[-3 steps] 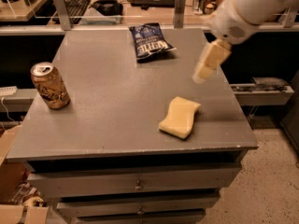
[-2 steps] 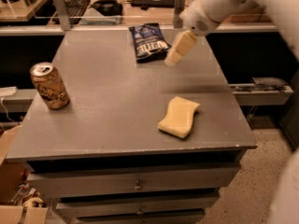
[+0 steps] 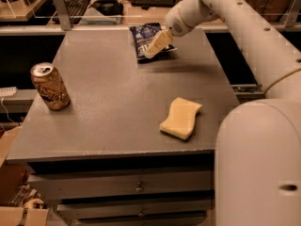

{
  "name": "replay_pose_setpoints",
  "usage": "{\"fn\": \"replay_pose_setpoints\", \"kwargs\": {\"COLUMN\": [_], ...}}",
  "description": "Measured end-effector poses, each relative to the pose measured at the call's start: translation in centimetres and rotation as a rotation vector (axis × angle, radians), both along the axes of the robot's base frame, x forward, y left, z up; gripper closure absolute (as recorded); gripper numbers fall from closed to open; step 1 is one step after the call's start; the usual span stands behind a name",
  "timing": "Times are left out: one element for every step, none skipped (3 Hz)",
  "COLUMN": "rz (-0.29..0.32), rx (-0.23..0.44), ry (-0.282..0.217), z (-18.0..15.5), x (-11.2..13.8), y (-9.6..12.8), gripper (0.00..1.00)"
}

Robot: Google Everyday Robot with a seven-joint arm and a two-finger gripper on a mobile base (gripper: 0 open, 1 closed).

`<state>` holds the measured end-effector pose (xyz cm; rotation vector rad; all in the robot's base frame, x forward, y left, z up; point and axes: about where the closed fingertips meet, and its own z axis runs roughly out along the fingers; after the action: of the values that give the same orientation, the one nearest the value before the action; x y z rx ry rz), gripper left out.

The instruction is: Pick blue chip bag

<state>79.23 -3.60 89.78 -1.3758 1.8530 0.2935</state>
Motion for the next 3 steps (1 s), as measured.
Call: {"fn": "replay_pose_setpoints", "kwargs": {"rz": [-0.057, -0.098, -0.097], "rx": [0.043, 0.059, 0.081], "ry": [0.04, 0.073, 0.072], "z": [-2.9, -5.0, -4.8], "x": [3.2, 4.9, 5.4], "y": [-0.2, -0.9, -1.0], "gripper": [0.0, 0.16, 0.39]}}
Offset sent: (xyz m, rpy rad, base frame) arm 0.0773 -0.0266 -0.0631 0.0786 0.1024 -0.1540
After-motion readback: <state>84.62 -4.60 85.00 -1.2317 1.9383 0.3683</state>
